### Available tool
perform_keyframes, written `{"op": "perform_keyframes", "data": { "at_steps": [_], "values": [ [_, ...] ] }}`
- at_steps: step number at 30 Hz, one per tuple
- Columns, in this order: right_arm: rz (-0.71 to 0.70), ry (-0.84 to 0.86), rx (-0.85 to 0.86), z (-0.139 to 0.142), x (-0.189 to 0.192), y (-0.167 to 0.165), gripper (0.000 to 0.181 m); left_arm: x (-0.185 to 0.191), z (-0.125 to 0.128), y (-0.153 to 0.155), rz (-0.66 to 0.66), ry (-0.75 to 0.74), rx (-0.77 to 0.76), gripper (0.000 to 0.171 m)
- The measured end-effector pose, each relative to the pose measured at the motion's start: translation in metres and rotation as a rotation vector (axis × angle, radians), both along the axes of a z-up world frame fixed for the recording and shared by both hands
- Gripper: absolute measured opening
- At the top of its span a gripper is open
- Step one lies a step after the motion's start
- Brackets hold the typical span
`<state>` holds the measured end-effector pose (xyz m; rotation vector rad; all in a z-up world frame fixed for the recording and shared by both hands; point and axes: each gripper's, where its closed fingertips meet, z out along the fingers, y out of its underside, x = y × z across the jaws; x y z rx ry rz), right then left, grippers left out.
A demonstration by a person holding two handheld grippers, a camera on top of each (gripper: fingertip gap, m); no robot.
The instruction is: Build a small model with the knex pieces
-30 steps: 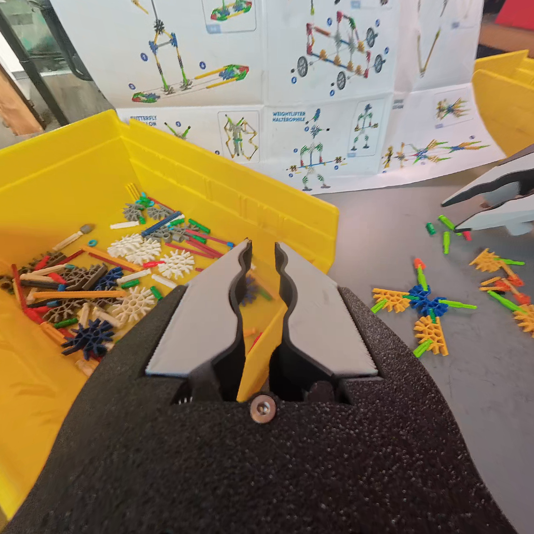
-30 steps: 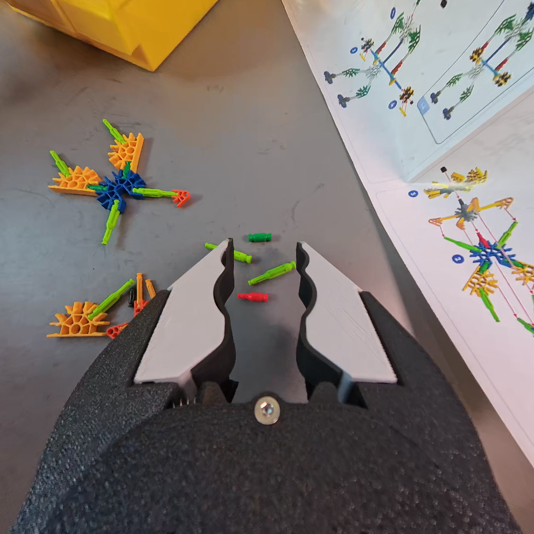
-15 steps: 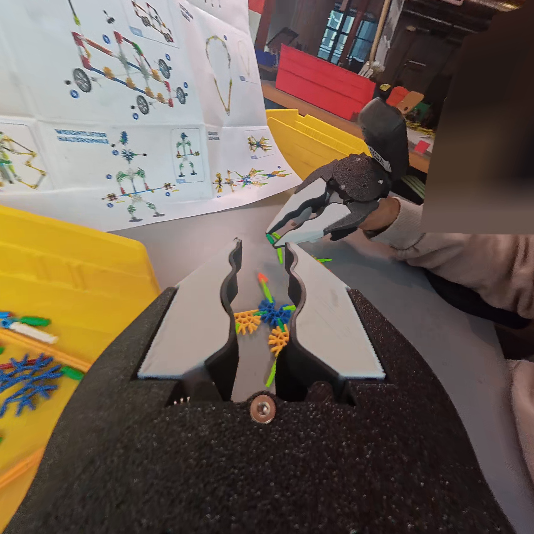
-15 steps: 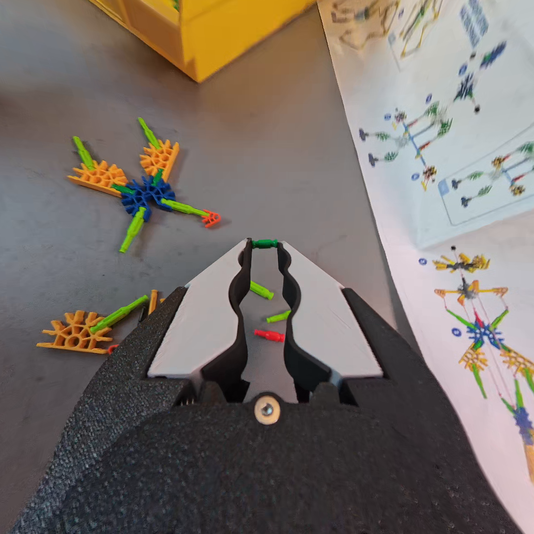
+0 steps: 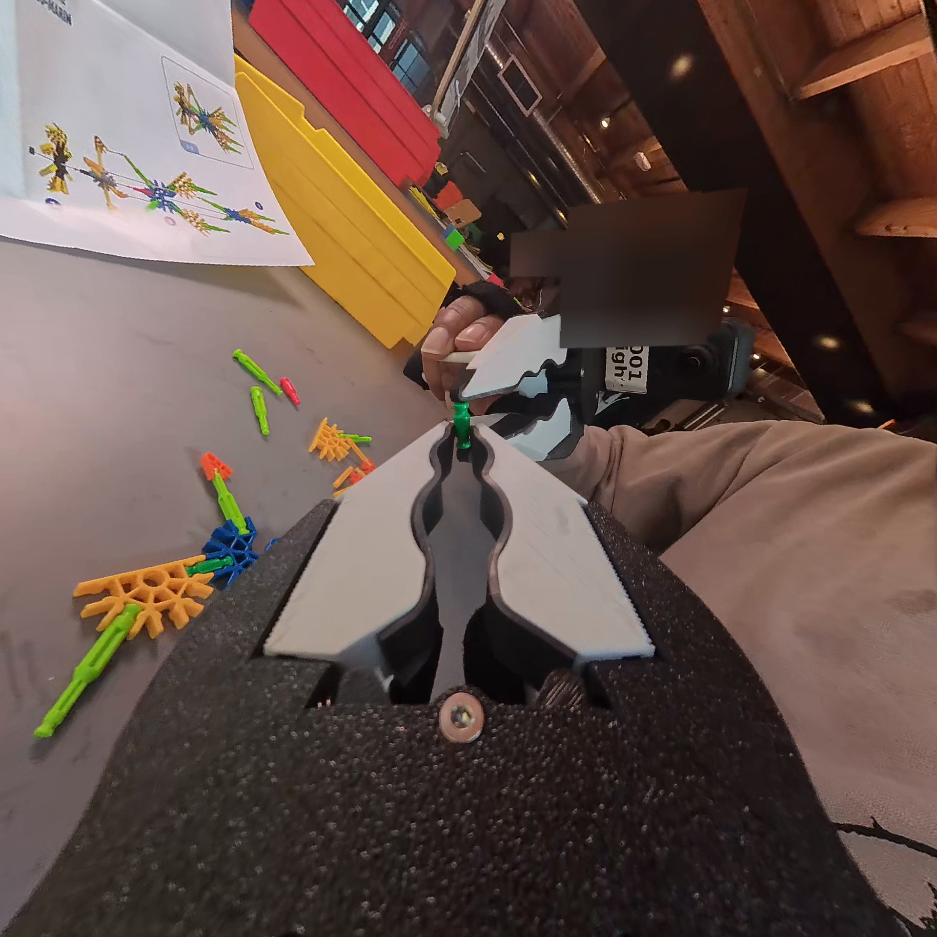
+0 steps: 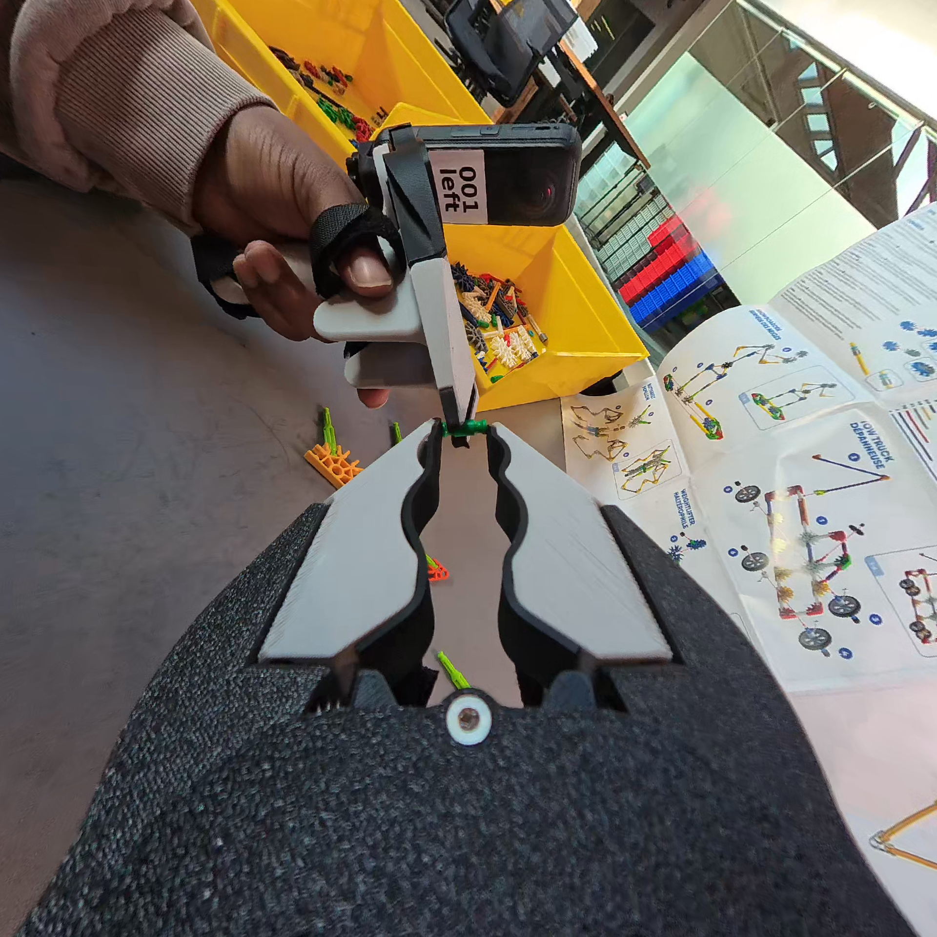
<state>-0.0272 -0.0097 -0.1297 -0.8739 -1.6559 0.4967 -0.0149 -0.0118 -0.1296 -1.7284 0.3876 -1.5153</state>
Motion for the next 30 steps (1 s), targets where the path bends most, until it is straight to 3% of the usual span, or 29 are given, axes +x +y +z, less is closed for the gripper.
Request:
{"op": "perform_keyframes", "data": {
  "at_steps": [4,8,11,14,20,30],
  "values": [
    [-0.053,0.043,-0.086,0.006,0.005,0.017,0.021,-0.023,-0.003,0.016,0.167,0.171,0.113,0.006],
    [-0.2,0.095,-0.236,0.005,0.025,0.065,0.031,-0.092,0.002,0.04,0.496,0.475,0.279,0.006],
    [-0.409,-0.013,-0.364,-0.028,0.05,0.11,0.039,-0.159,0.0,0.051,0.746,0.697,0.3,0.006],
    [-0.553,-0.182,-0.563,-0.074,0.073,0.13,0.051,-0.212,-0.009,0.053,0.914,0.89,0.249,0.006],
    [-0.628,-0.266,-0.746,-0.101,0.085,0.131,0.046,-0.239,-0.031,0.051,0.953,1.033,0.127,0.008],
    [-0.621,-0.365,-0.724,-0.11,0.082,0.117,0.03,-0.207,-0.021,0.054,0.871,0.91,0.2,0.016]
  ]
}}
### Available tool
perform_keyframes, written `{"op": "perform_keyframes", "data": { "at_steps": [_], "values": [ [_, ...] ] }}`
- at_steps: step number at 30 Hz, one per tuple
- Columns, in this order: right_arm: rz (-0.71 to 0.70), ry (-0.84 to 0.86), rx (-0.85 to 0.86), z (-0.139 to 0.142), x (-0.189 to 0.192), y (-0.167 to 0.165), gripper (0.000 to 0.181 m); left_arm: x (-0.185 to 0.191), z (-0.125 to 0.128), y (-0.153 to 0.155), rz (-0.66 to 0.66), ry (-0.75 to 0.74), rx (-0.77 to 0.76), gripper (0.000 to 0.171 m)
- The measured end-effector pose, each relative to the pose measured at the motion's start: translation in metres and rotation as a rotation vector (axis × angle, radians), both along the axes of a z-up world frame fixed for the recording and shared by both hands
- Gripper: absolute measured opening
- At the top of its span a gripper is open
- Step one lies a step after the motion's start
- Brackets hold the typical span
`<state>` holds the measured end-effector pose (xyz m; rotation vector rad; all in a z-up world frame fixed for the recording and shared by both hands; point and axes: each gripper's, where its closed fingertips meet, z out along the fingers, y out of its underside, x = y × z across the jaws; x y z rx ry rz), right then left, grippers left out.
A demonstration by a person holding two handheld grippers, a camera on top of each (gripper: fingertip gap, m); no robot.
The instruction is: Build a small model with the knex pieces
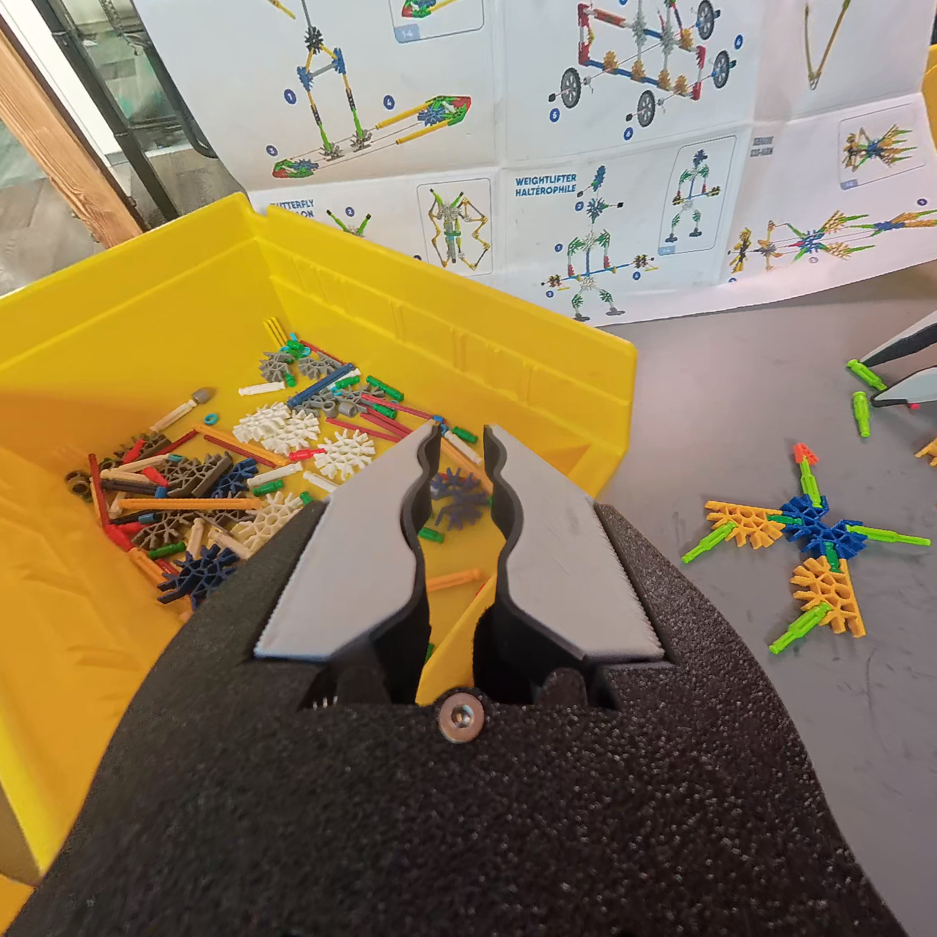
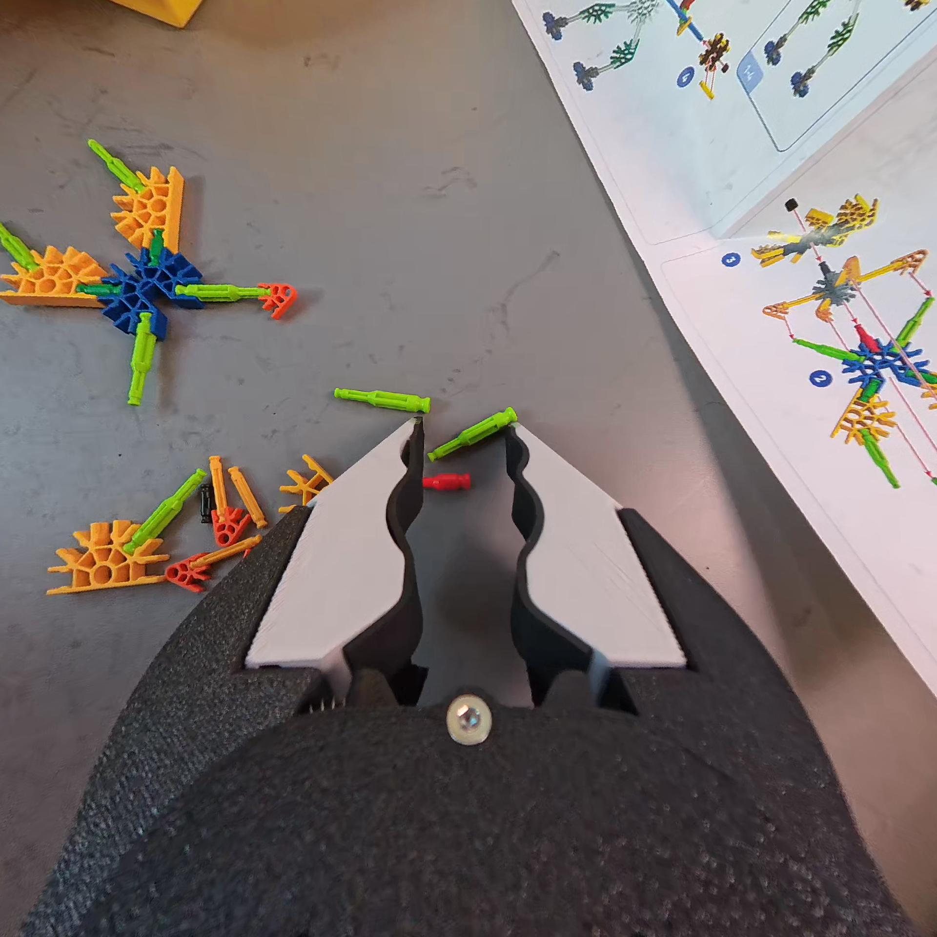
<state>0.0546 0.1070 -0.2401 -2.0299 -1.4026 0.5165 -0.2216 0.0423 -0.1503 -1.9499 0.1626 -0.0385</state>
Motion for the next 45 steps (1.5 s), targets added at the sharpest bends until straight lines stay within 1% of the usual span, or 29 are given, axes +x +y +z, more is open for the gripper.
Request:
{"op": "perform_keyframes", "data": {
  "at_steps": [4,8,13,15,17,19,20,23,25,27,29,31,33,35,38,40,41,45],
  "values": [
    [-0.009,0.001,-0.012,0.0,0.002,0.001,0.027,0.015,0.001,0.0,-0.054,-0.04,0.006,0.017],
    [-0.018,0.002,-0.016,0.0,0.003,0.003,0.02,0.02,-0.001,0.001,-0.073,-0.045,0.001,0.017],
    [-0.016,0.003,-0.016,0.0,0.004,0.003,0.004,0.025,0.0,0.001,-0.091,-0.08,0.005,0.017],
    [-0.01,0.005,-0.013,0.0,0.004,0.003,0.003,0.03,0.001,0.0,-0.11,-0.105,0.008,0.017],
    [-0.003,0.006,0.005,0.001,0.003,0.004,0.003,0.042,0.003,-0.001,-0.161,-0.148,0.011,0.017],
    [0.018,0.02,0.053,0.005,0.0,0.005,0.003,0.06,0.009,-0.004,-0.246,-0.228,0.024,0.017],
    [0.037,0.058,0.083,0.014,-0.004,0.004,0.003,0.071,0.013,-0.006,-0.292,-0.277,0.037,0.018],
    [0.107,0.228,0.224,0.055,-0.022,-0.003,0.003,0.104,0.028,-0.015,-0.434,-0.423,0.075,0.02],
    [0.168,0.335,0.339,0.083,-0.032,-0.015,0.003,0.127,0.035,-0.021,-0.516,-0.525,0.08,0.021],
    [0.239,0.424,0.428,0.105,-0.042,-0.035,0.003,0.15,0.038,-0.027,-0.589,-0.616,0.071,0.023],
    [0.32,0.475,0.502,0.119,-0.053,-0.059,0.003,0.17,0.041,-0.034,-0.652,-0.699,0.064,0.023],
    [0.386,0.471,0.58,0.122,-0.061,-0.078,0.003,0.185,0.044,-0.039,-0.694,-0.753,0.055,0.023],
    [0.448,0.436,0.661,0.12,-0.068,-0.093,0.003,0.195,0.043,-0.043,-0.722,-0.764,0.047,0.023],
    [0.496,0.406,0.732,0.118,-0.072,-0.103,0.003,0.201,0.037,-0.045,-0.739,-0.73,0.015,0.022],
    [0.534,0.364,0.806,0.116,-0.074,-0.111,0.003,0.204,0.03,-0.046,-0.748,-0.692,-0.016,0.017],
    [0.542,0.356,0.816,0.115,-0.075,-0.113,0.003,0.206,0.03,-0.048,-0.761,-0.693,-0.023,0.012],
    [0.541,0.352,0.816,0.115,-0.074,-0.112,0.003,0.207,0.031,-0.049,-0.771,-0.696,-0.022,0.007],
    [0.539,0.357,0.828,0.116,-0.073,-0.112,0.004,0.208,0.031,-0.05,-0.782,-0.667,-0.017,0.006]
  ]
}}
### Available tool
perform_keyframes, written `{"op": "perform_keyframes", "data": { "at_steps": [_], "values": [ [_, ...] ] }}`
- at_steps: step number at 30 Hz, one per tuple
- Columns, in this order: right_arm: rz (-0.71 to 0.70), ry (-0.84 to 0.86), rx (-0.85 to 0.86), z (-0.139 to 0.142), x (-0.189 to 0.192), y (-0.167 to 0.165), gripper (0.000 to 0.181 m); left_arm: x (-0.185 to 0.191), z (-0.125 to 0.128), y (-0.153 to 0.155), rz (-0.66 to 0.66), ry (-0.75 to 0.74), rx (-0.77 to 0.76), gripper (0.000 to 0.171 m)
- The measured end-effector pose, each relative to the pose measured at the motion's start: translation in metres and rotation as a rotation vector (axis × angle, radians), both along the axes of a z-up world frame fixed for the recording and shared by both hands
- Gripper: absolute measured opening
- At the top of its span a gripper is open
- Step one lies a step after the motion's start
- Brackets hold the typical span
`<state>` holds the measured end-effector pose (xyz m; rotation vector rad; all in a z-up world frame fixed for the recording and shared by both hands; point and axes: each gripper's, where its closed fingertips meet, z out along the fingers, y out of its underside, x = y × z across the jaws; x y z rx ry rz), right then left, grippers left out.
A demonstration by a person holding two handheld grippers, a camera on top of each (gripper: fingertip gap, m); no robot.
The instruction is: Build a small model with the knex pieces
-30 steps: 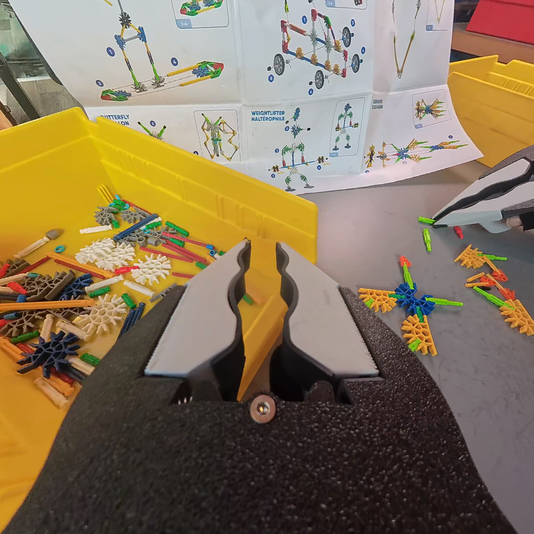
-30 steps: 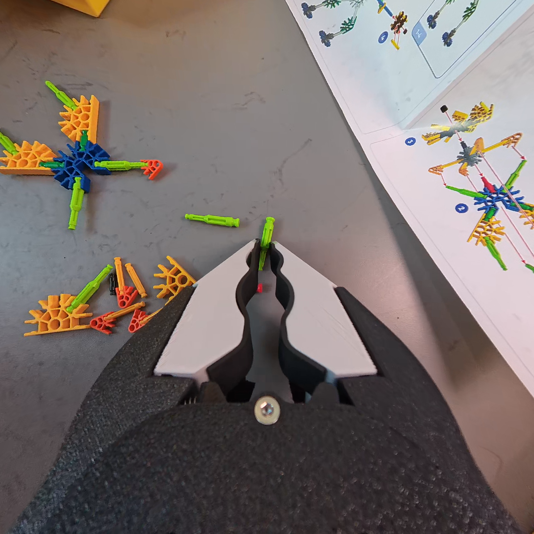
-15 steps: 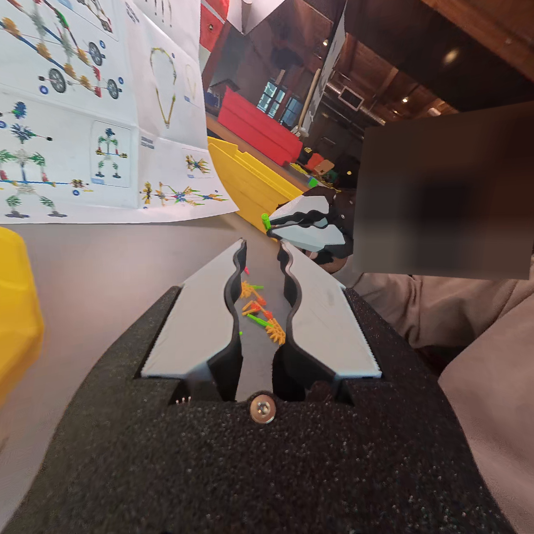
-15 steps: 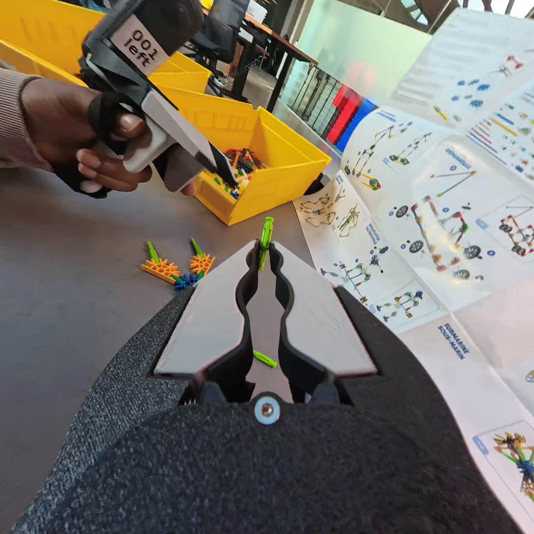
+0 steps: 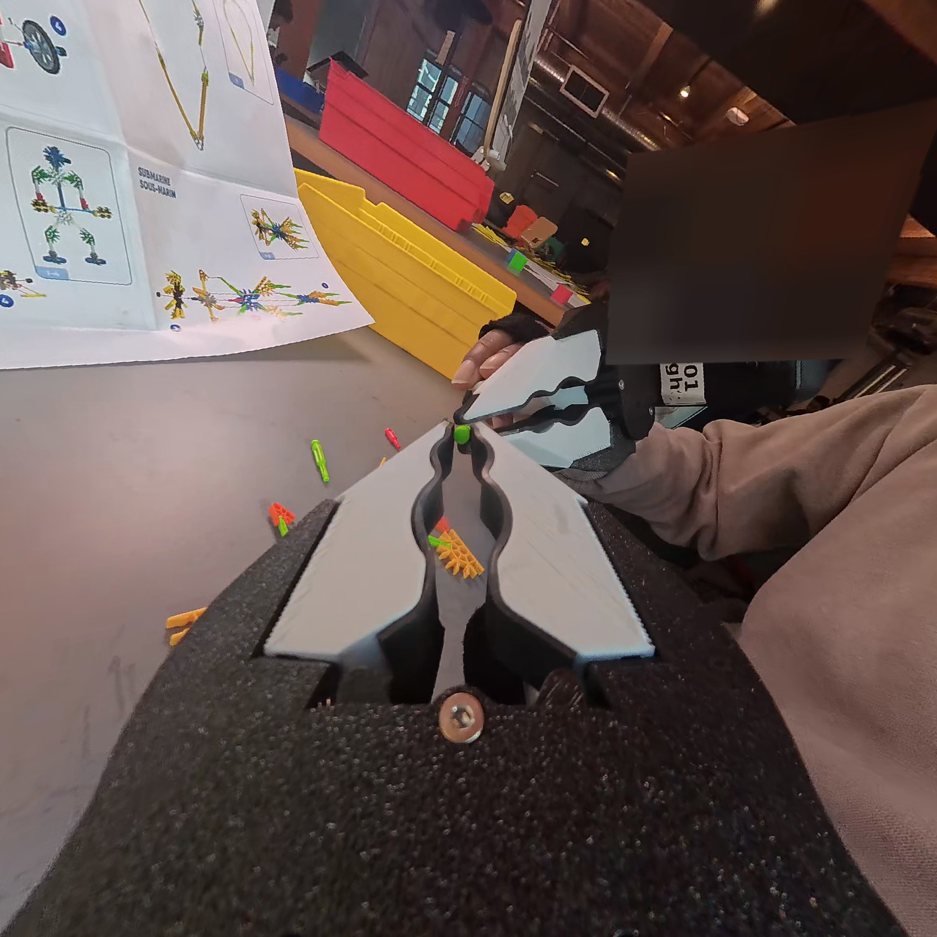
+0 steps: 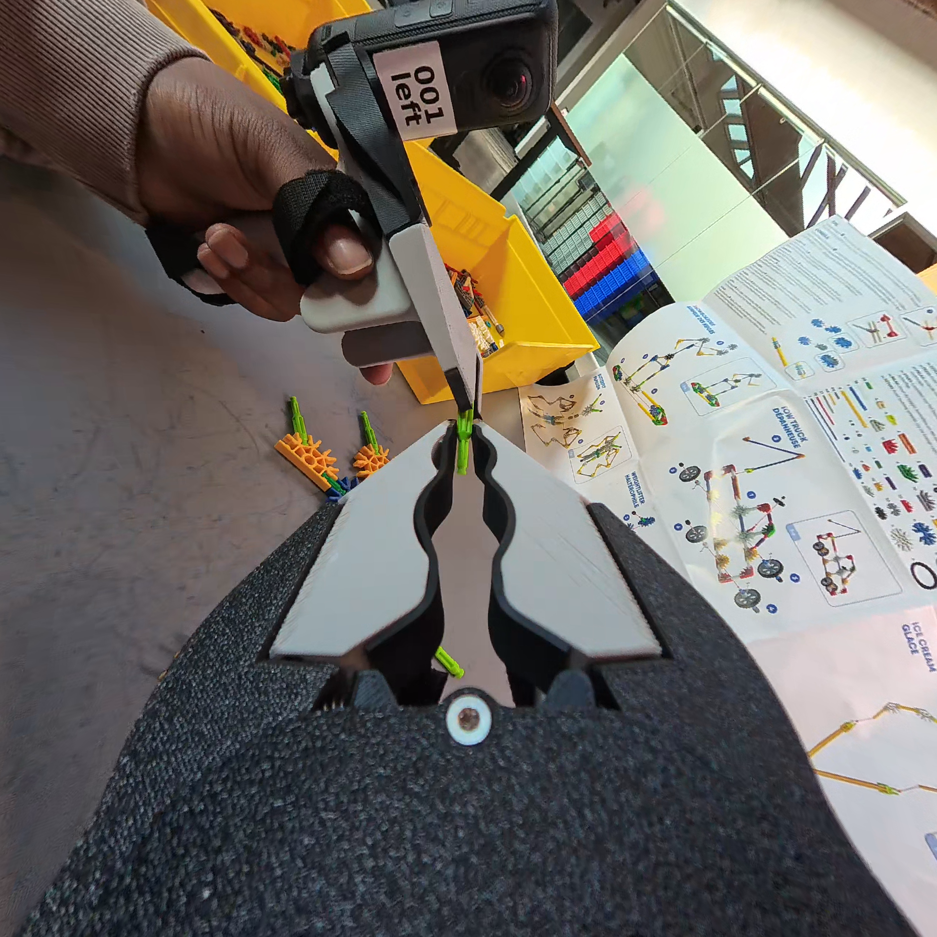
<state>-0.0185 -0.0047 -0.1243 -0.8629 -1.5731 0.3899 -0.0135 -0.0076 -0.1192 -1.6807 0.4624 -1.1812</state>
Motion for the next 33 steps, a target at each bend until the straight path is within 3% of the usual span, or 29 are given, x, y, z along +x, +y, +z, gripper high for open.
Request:
{"op": "perform_keyframes", "data": {
  "at_steps": [9,12,16,19,22,25,33],
  "values": [
    [-0.039,0.072,-0.118,0.002,0.006,0.018,0.013,-0.007,-0.01,0.007,0.084,0.167,0.08,0.005],
    [-0.091,0.147,-0.225,0.011,0.015,0.039,0.028,-0.01,-0.018,0.011,0.12,0.235,0.091,0.006],
    [-0.081,0.202,-0.417,0.013,0.025,0.056,0.065,-0.007,-0.023,0.012,0.123,0.26,0.091,0.006],
    [-0.05,0.183,-0.439,0.009,0.027,0.055,0.074,-0.003,-0.023,0.01,0.103,0.233,0.075,0.006],
    [0.009,0.128,-0.385,0.001,0.02,0.039,0.071,0.0,-0.02,0.007,0.073,0.175,0.049,0.006],
    [0.067,0.059,-0.301,-0.008,0.013,0.018,0.047,0.001,-0.018,0.006,0.058,0.135,0.029,0.006],
    [0.046,-0.047,-0.097,-0.023,0.006,0.005,0.01,0.004,-0.015,0.004,0.022,0.056,-0.01,0.006]
  ]
}}
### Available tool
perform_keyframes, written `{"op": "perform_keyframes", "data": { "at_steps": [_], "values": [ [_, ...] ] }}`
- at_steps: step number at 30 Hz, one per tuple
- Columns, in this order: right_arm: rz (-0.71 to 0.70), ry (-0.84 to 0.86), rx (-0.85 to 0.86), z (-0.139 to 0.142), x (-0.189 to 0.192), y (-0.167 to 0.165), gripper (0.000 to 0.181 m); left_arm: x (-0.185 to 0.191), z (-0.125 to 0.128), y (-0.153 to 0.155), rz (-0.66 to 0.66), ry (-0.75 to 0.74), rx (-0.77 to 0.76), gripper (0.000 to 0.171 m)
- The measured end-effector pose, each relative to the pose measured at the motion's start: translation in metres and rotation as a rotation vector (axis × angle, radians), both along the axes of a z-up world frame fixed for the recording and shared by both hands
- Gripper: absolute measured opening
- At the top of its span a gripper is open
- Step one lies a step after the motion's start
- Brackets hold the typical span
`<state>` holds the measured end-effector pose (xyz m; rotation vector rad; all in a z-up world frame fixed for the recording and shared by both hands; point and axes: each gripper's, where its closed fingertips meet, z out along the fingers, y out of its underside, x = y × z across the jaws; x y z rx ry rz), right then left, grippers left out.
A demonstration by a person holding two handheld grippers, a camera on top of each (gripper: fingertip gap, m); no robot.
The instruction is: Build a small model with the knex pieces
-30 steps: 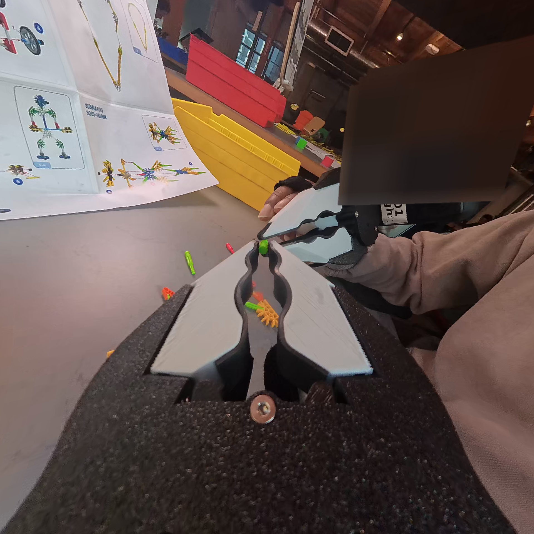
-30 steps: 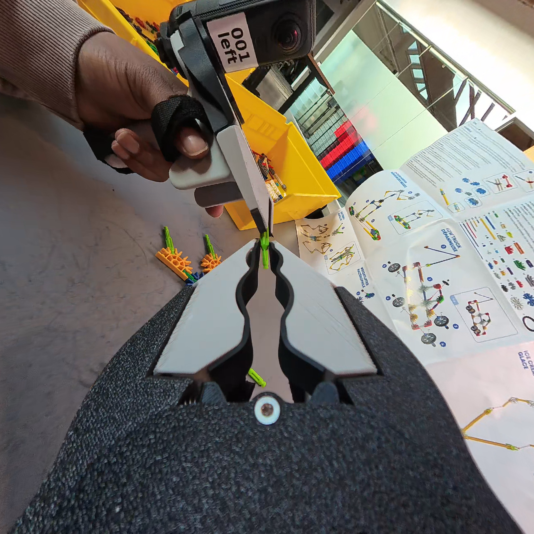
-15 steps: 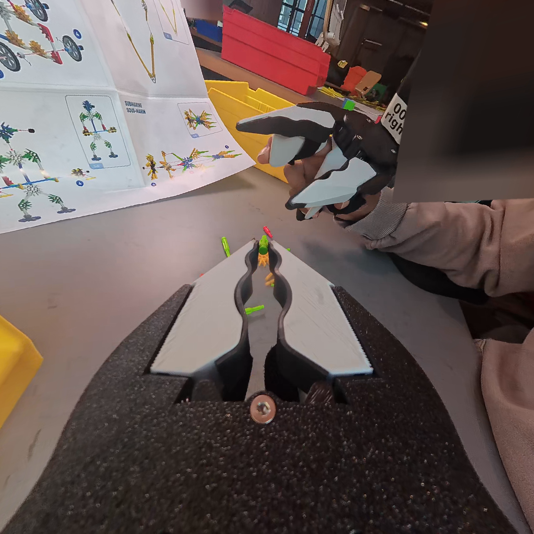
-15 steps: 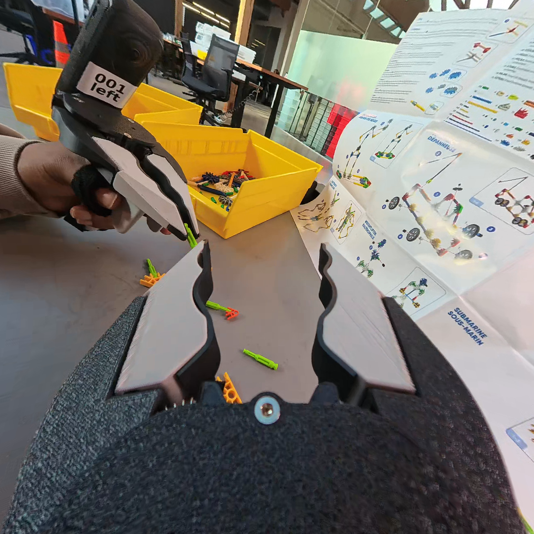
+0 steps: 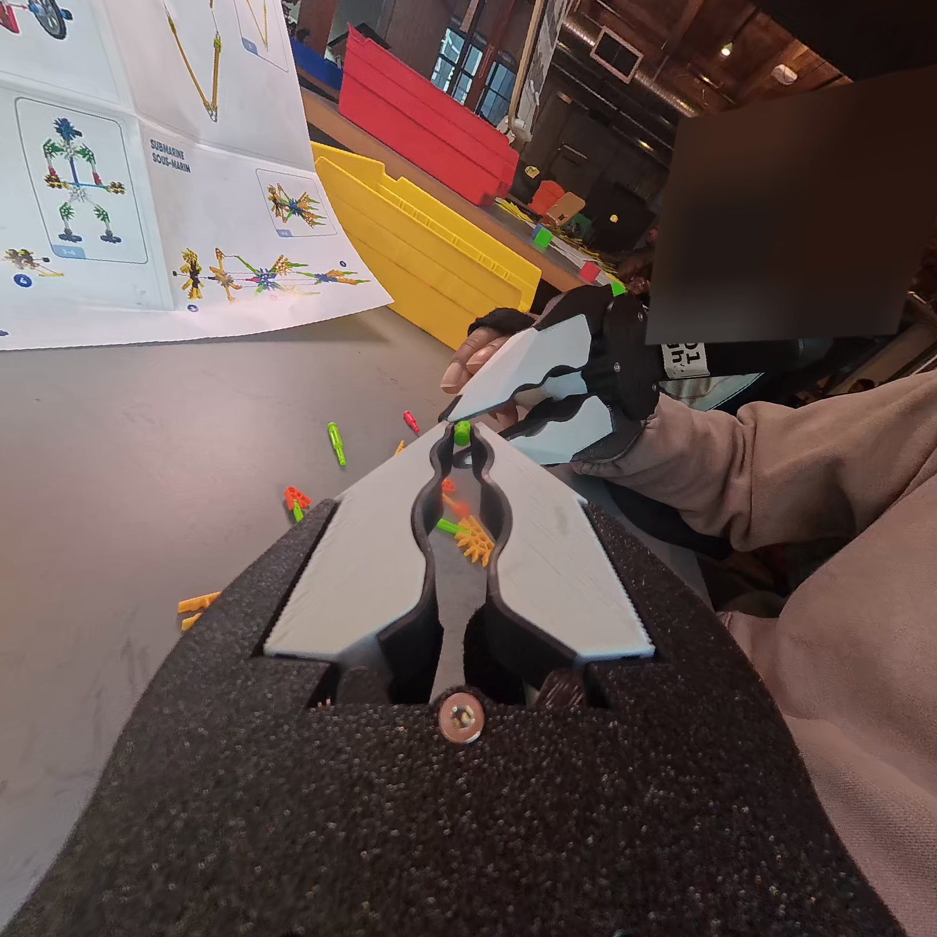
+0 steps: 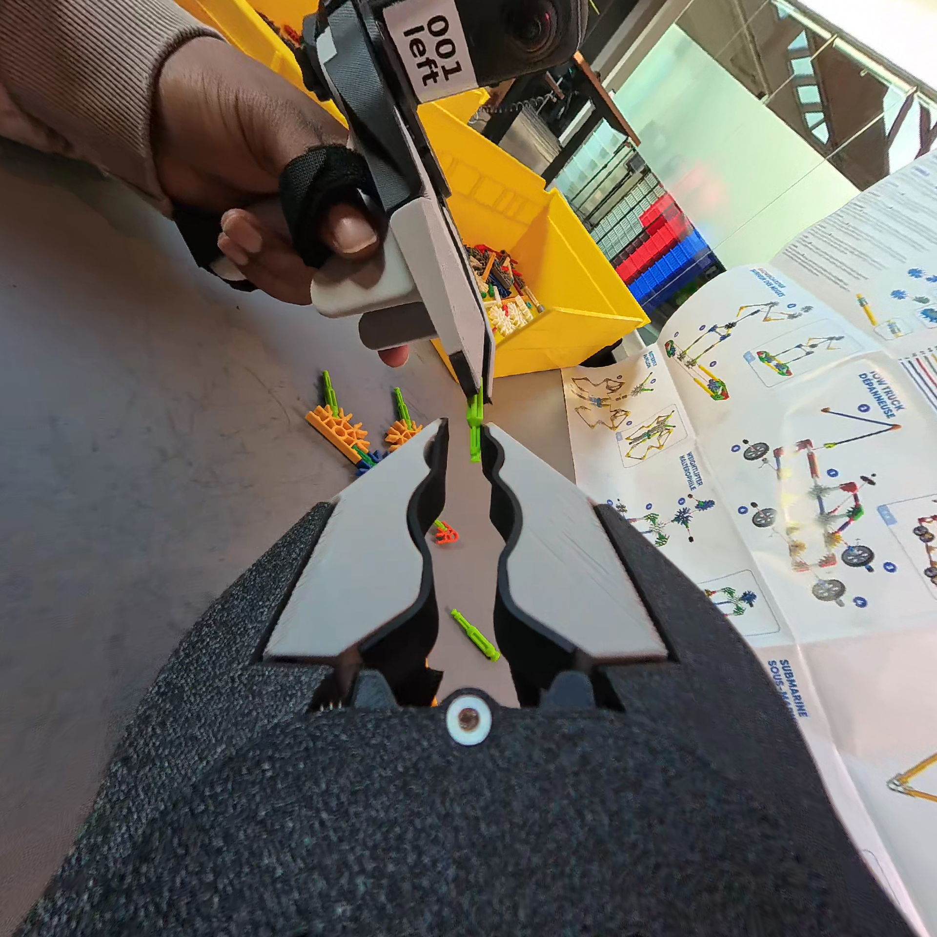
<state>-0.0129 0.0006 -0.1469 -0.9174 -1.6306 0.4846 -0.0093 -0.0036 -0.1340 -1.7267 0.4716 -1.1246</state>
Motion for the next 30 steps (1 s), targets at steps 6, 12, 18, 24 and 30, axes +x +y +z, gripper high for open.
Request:
{"op": "perform_keyframes", "data": {
  "at_steps": [6,12,18,24,30],
  "values": [
    [-0.005,0.02,-0.018,0.004,0.001,0.001,0.002,0.001,0.002,-0.001,-0.01,-0.021,-0.004,0.006],
    [-0.006,0.021,-0.03,0.003,0.0,0.002,0.002,0.0,0.001,0.0,-0.014,-0.038,-0.019,0.006],
    [-0.002,0.023,-0.023,0.004,0.001,0.002,0.003,0.0,0.001,0.0,-0.016,-0.051,-0.025,0.006],
    [-0.007,0.019,-0.046,0.004,0.001,0.004,0.001,-0.005,-0.001,0.003,0.018,-0.024,-0.02,0.007],
    [-0.027,0.037,-0.073,0.008,0.005,0.011,0.001,-0.011,-0.004,0.007,0.051,-0.008,-0.022,0.008]
  ]
}}
